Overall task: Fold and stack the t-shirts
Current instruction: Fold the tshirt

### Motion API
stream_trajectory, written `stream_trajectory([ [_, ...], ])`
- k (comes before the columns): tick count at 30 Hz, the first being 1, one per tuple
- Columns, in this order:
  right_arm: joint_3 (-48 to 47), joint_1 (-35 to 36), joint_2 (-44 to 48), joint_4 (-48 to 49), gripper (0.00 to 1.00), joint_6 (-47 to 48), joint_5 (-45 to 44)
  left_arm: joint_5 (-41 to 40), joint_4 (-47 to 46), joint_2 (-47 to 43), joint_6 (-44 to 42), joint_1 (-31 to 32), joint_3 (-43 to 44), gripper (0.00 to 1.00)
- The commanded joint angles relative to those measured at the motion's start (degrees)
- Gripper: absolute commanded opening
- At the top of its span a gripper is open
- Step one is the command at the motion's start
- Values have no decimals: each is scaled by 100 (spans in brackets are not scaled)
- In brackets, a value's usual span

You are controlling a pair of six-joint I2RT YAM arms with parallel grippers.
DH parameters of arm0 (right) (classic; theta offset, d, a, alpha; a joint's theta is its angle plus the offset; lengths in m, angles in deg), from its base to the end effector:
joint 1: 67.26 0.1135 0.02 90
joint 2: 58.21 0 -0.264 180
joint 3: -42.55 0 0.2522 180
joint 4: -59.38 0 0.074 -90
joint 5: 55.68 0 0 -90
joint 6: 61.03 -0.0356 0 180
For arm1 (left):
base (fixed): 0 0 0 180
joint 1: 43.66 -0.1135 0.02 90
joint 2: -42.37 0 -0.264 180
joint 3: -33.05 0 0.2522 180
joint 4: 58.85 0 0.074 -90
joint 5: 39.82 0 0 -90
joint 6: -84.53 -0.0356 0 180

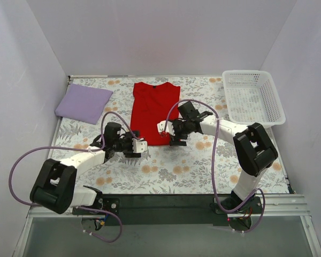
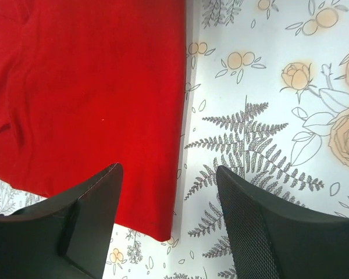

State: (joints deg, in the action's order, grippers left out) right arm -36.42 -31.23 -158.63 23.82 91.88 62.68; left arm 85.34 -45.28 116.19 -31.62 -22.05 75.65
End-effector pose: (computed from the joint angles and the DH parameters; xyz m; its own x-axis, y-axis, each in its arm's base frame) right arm 0.2811 0.2253 0.1926 0.3381 -0.7228 -0.6027 -0.9349 -0.1844 -0.3033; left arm 0.2112 -0.1057 0.1637 -0.2878 0.5016 -0.8159 0.9000 0.4328 -0.0514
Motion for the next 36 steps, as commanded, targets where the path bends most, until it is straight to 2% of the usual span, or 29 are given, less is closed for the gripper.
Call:
stream_trajectory([
  [1, 8, -44, -30, 580, 81, -218, -454, -88, -122, 264, -206, -16, 236, 65],
  [8, 61, 9, -171, 668, 75, -367, -516, -544, -534, 923, -259, -7, 298, 55],
  [14, 271, 44, -145, 730, 73, -324, -340, -791, -772, 1239, -119, -7, 359, 53],
  [26, 466, 97, -258, 976, 72, -517, -568, -932, -1098, 1372, -4, -16, 183, 35],
  [29, 351, 97, -416, 994, 65, -640, -761, -906, -1080, 1398, 5, -7, 166, 31],
  [32, 316, 88, -522, 976, 52, -701, -788, -775, -1036, 1407, 57, -7, 166, 19],
  [33, 325, 97, -548, 976, 41, -719, -762, -713, -1010, 1398, 75, -16, 166, 12],
  [35, 386, 97, -549, 941, 28, -754, -640, -528, -913, 1311, 101, -7, 122, 6],
  [36, 412, 97, -523, 897, 17, -754, -552, -449, -878, 1258, 119, -16, 87, 3],
])
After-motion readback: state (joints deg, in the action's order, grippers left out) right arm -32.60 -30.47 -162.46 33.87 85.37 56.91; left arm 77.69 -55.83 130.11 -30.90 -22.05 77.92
